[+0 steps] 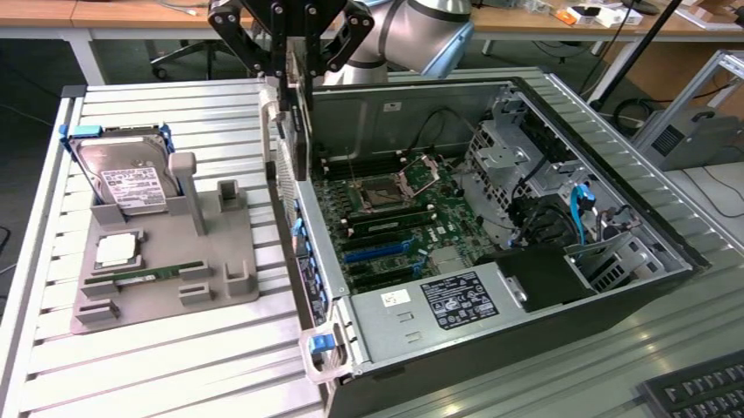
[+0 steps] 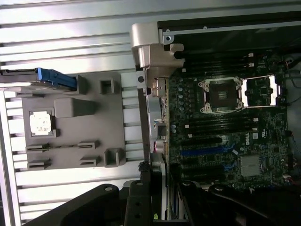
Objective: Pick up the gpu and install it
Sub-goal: 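Pick up the gpu and move the gpu toward the slot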
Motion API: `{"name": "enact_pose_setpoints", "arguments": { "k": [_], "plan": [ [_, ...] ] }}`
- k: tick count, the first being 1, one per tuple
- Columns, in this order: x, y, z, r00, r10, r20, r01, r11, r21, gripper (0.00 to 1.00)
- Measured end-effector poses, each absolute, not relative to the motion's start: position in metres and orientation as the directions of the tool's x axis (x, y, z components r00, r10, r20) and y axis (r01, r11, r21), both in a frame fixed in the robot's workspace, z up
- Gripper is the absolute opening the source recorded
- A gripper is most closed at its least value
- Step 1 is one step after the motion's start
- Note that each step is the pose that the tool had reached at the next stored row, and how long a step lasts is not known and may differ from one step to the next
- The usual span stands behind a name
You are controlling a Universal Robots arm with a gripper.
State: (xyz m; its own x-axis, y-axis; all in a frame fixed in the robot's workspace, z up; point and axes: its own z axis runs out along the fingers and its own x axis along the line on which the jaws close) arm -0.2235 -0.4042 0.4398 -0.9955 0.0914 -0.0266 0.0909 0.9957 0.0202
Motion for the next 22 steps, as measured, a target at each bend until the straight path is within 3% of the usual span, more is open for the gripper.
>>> {"name": "enact_pose_setpoints", "arguments": {
  "k": [22],
  "plan": [
    [-0.212,-0.404,0.440,-0.995,0.091,-0.027,0.091,0.996,0.020,0.26]
  ]
}}
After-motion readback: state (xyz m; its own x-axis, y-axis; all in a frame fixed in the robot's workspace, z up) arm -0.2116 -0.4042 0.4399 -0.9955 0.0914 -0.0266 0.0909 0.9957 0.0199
